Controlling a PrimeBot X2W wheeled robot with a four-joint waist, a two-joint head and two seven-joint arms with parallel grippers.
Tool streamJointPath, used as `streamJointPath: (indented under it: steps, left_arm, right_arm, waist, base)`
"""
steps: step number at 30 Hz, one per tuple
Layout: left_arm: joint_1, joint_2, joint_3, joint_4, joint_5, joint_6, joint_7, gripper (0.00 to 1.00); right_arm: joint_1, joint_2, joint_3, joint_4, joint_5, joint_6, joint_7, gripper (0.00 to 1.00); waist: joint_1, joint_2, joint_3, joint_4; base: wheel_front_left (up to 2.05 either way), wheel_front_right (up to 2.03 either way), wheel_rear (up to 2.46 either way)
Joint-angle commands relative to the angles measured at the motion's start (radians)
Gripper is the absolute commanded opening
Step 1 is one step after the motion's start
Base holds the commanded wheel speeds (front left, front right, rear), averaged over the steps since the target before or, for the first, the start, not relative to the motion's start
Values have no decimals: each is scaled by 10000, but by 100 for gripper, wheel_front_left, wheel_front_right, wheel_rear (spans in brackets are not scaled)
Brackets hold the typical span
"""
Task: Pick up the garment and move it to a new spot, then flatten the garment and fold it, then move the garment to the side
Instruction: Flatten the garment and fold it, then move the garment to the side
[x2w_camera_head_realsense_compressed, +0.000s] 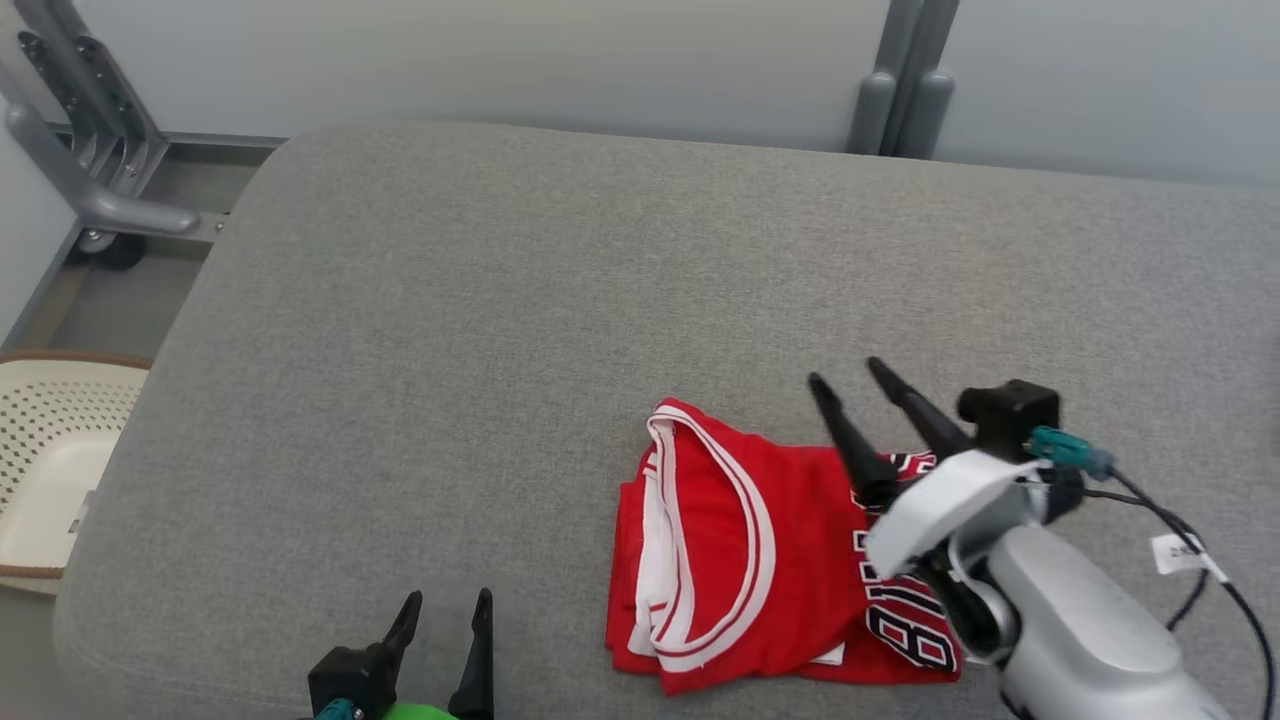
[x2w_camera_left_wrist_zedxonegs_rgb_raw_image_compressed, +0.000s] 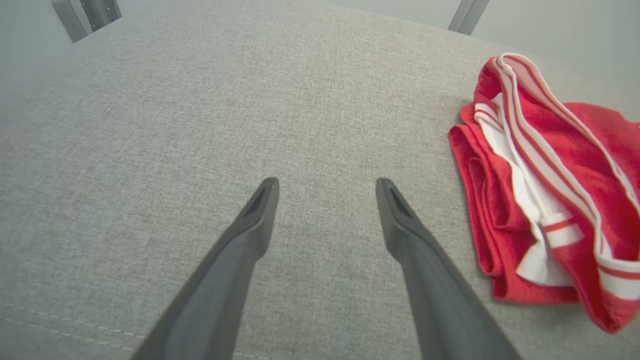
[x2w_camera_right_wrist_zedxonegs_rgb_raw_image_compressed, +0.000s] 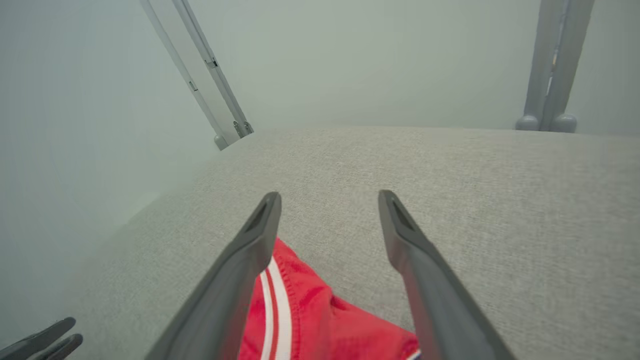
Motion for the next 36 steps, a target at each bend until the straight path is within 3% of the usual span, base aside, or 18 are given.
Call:
streamJointPath:
  steps: [1, 8, 16, 30, 31, 32, 36]
  left_arm:
    - [-61, 23, 3, -57, 25, 92, 8, 100]
    - [-145, 23, 39, -93, 85, 5, 9, 100]
    - [-208, 22, -13, -162, 154, -70, 9, 100]
    - [-225, 22, -123, -461, 176, -142, 9, 100]
    - [-221, 22, -137, -477, 162, -135, 9, 100]
    - [-225, 22, -151, -503, 147, -131, 9, 100]
    - [-241, 22, -278, -682, 147, -176, 9, 100]
  right_arm:
    - [281, -129, -299, -21, -45, -4, -44, 100]
    - [1691, -529, -1814, 203, -333, -2, -46, 100]
    - [2267, -124, -1887, 736, -140, -2, -48, 100]
    - [1910, 312, -1465, 2202, -336, -2, -35, 100]
    - [1888, 339, -1407, 2322, -342, -2, -10, 44]
    - [1870, 364, -1348, 2404, -347, -2, -9, 3]
    - [1634, 241, -1364, 2337, -439, -9, -15, 0]
  waist:
    - [0, 0, -54, -221]
    - [0, 0, 3, -378]
    - [0, 0, 1, -210]
    - [0, 0, -80, 159]
    - [0, 0, -87, 164]
    - [0, 0, -94, 162]
    - [0, 0, -158, 71]
  base:
    - [0, 0, 0]
    - [0, 0, 0]
    - [0, 0, 0]
    - [0, 0, 0]
    - [0, 0, 0]
    - [0, 0, 0]
    - [0, 0, 0]
